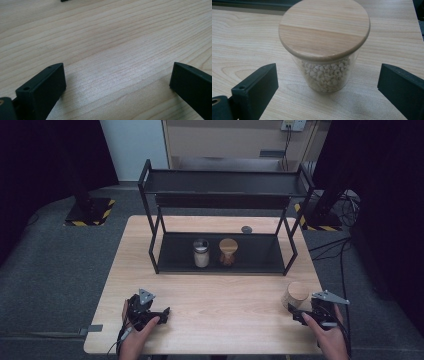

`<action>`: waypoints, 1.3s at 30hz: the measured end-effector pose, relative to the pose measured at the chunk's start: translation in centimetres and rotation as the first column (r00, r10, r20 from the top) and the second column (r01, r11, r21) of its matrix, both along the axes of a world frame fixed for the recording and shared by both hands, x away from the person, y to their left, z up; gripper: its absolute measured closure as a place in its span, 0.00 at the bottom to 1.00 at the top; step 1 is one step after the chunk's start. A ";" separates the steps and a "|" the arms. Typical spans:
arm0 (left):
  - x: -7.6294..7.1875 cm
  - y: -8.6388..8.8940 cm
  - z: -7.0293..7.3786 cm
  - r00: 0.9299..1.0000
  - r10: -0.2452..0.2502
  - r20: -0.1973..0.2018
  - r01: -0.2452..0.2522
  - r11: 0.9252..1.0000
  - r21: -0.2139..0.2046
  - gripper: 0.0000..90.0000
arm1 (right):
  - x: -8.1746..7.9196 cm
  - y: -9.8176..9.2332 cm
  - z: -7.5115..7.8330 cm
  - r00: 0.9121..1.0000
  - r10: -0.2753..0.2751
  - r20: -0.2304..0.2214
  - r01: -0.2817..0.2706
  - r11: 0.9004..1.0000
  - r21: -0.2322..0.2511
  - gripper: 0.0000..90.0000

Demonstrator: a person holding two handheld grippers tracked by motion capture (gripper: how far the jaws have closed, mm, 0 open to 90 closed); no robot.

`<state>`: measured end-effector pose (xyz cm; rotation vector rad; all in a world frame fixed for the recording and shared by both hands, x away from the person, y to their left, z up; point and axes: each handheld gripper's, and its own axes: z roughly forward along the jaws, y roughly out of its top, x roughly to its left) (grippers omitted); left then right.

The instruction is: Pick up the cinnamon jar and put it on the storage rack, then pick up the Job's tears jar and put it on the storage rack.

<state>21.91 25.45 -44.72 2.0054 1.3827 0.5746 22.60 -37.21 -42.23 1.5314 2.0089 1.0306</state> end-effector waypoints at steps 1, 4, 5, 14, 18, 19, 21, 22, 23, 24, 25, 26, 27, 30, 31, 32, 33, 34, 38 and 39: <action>0.0 0.0 0.0 1.000 0.000 0.000 0.000 1.000 0.000 0.00 | 0.0 0.0 -0.1 1.000 -0.004 -0.003 0.004 1.000 0.003 0.03; 0.0 0.0 0.0 1.000 0.000 0.000 0.000 1.000 0.000 0.00 | -0.1 -0.1 -0.4 1.000 -0.007 -0.003 0.007 1.000 0.006 0.03; 0.0 0.0 0.0 1.000 0.000 0.000 0.000 1.000 0.000 0.00 | -0.1 -0.1 -0.4 1.000 -0.010 -0.004 0.010 1.000 0.008 0.03; 0.0 0.0 0.0 1.000 0.001 0.000 -0.001 1.000 0.000 0.00 | 0.0 0.2 -1.3 1.000 -0.023 0.000 0.023 1.000 0.002 0.04; 0.0 0.0 0.0 1.000 0.000 0.000 0.000 1.000 0.000 0.00 | 0.4 0.4 -1.5 1.000 -0.026 0.003 0.026 1.000 -0.002 0.04; 0.0 0.0 0.0 1.000 0.000 0.000 0.000 1.000 0.000 0.00 | 0.5 0.4 -1.6 1.000 -0.028 0.000 0.028 1.000 -0.004 0.04; 0.0 0.0 0.0 1.000 0.001 0.000 -0.001 1.000 0.000 0.00 | 0.7 0.5 -1.6 1.000 -0.026 0.003 0.026 1.000 -0.005 0.04; 0.0 0.0 0.0 1.000 0.001 0.000 -0.001 1.000 0.000 0.00 | 0.7 0.5 -1.6 1.000 -0.026 0.003 0.026 1.000 -0.005 0.04; 0.0 0.0 0.0 1.000 0.001 0.000 -0.001 1.000 0.000 0.00 | 0.8 0.5 -1.6 1.000 -0.027 0.007 0.027 1.000 -0.002 0.04; 0.0 0.0 0.0 1.000 0.001 0.000 -0.001 1.000 0.000 0.00 | 0.9 0.5 -1.7 1.000 -0.028 0.014 0.028 1.000 -0.004 0.04; 0.0 0.0 0.0 1.000 0.001 0.000 -0.001 1.000 0.000 0.00 | 0.9 0.5 -1.6 0.999 -0.028 0.016 0.028 1.000 -0.003 0.04; 0.0 0.0 0.0 1.000 0.001 0.000 -0.001 1.000 0.000 0.00 | 1.0 0.6 -1.6 0.999 -0.029 0.016 0.029 1.000 -0.002 0.04; 0.0 0.0 0.0 1.000 0.001 0.000 -0.001 1.000 0.000 0.00 | 1.0 0.6 -1.6 0.999 -0.029 0.018 0.029 1.000 -0.003 0.04; 0.0 0.0 0.0 1.000 0.000 0.000 0.000 1.000 0.000 0.00 | 1.2 0.7 -1.6 0.999 -0.029 0.017 0.029 1.000 -0.004 0.05; 0.0 0.0 0.0 1.000 0.001 0.000 -0.001 1.000 0.000 0.00 | 1.2 0.7 -1.7 0.999 -0.029 0.020 0.029 1.000 -0.005 0.05; 0.0 0.0 0.0 1.000 0.001 0.000 -0.001 1.000 0.000 0.00 | 1.2 0.7 -1.7 0.999 -0.031 0.020 0.031 1.000 -0.003 0.05; 0.0 0.0 0.0 1.000 0.001 0.000 -0.001 1.000 0.000 0.00 | 1.2 0.7 -1.7 0.999 -0.031 0.020 0.031 1.000 -0.003 0.05; 0.0 0.0 0.0 1.000 0.000 0.000 0.000 1.000 0.000 0.00 | 1.2 0.7 -1.7 0.999 -0.031 0.019 0.031 1.000 -0.002 0.05; 0.0 0.0 0.0 1.000 0.001 0.000 -0.001 1.000 0.000 0.00 | 1.3 0.8 -1.8 0.999 -0.031 0.021 0.031 1.000 -0.001 0.05; 0.0 0.0 0.0 1.000 0.001 0.000 -0.001 1.000 0.000 0.00 | 1.3 0.8 -1.8 0.999 -0.031 0.023 0.031 1.000 -0.001 0.05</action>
